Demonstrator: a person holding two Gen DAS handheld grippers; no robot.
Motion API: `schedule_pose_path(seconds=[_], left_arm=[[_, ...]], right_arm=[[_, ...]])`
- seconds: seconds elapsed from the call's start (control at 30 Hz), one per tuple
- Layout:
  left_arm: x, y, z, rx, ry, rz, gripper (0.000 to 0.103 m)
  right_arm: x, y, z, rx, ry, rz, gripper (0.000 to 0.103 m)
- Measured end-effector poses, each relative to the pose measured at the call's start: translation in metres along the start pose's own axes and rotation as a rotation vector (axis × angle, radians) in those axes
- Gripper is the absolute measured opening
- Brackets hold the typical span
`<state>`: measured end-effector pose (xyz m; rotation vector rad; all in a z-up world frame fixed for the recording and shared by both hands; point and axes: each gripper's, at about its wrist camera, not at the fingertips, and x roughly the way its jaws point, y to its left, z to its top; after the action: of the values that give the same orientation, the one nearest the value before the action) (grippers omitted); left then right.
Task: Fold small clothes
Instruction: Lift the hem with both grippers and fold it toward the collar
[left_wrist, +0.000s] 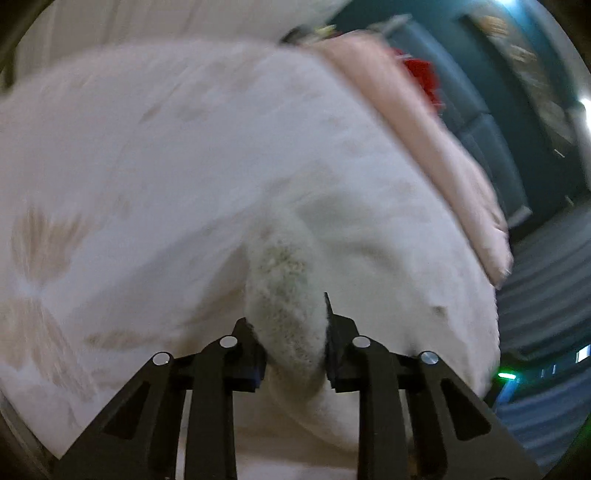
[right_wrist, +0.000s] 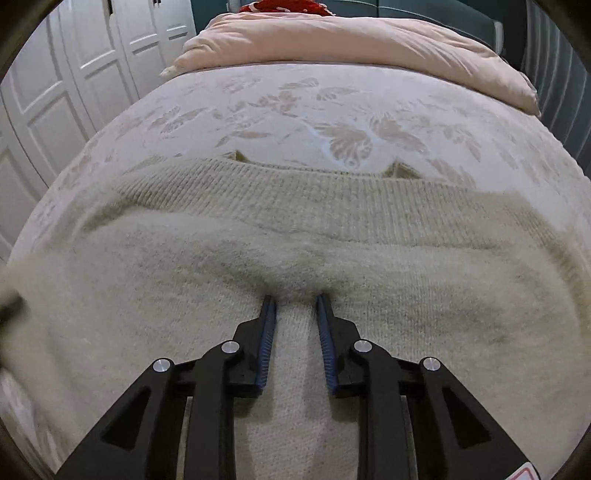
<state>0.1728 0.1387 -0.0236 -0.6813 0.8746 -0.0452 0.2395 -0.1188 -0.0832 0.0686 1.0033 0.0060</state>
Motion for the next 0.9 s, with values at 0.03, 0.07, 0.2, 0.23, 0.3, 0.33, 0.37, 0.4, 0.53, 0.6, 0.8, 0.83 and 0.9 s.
schedule_pose_path(seconds=[0.03, 0.07, 0.2, 0.23, 0.3, 0.33, 0.37, 0.4, 0.53, 0.6, 0.8, 0.83, 0.9], left_arm=[[-0.008, -0.017, 0.002, 0.042, -0.018, -0.028, 0.022], [-0.017, -0.042, 0.003, 0.099, -0.035, -0.066, 0.022], [-0.042, -0.156, -0.013, 0.355, -0.053, -0.228, 0.021], [-0.043, -0.184, -0.024, 0.42, -0.043, -0.269, 0.021], [-0.037, -0.232, -0.055, 0.539, -0.005, -0.332, 0.022], [-0.029, -0.248, -0.073, 0.578, 0.022, -0.349, 0.023], [-0.018, -0.261, -0.091, 0.614, 0.064, -0.363, 0.026], [-0.004, -0.27, -0.11, 0.644, 0.111, -0.369, 0.029], [0.031, -0.251, -0.182, 0.677, 0.232, -0.304, 0.036], [0.024, -0.225, -0.193, 0.654, 0.224, -0.282, 0.055], [0.01, -0.138, -0.165, 0.655, 0.126, -0.039, 0.073], [0.022, -0.131, -0.155, 0.646, 0.13, -0.014, 0.073], [0.034, -0.119, -0.147, 0.642, 0.141, 0.029, 0.073]], right_arm=[[0.0, -0.003, 0.0, 0.012, -0.004, 0.014, 0.022], [-0.001, -0.006, 0.0, 0.023, -0.006, 0.029, 0.022], [-0.028, -0.053, 0.0, 0.165, -0.024, 0.186, 0.018], [-0.04, -0.067, -0.002, 0.206, -0.049, 0.203, 0.02], [-0.08, -0.121, -0.016, 0.3, -0.116, 0.216, 0.024], [-0.091, -0.138, -0.023, 0.329, -0.128, 0.212, 0.025], [-0.111, -0.17, -0.04, 0.373, -0.14, 0.205, 0.025], [-0.121, -0.19, -0.051, 0.398, -0.143, 0.196, 0.026], [-0.152, -0.251, -0.099, 0.493, -0.126, 0.151, 0.047], [-0.163, -0.267, -0.117, 0.528, -0.128, 0.174, 0.052], [-0.146, -0.249, -0.113, 0.531, -0.102, 0.327, 0.069], [-0.141, -0.243, -0.109, 0.526, -0.095, 0.341, 0.072], [-0.125, -0.224, -0.097, 0.522, -0.078, 0.39, 0.074]])
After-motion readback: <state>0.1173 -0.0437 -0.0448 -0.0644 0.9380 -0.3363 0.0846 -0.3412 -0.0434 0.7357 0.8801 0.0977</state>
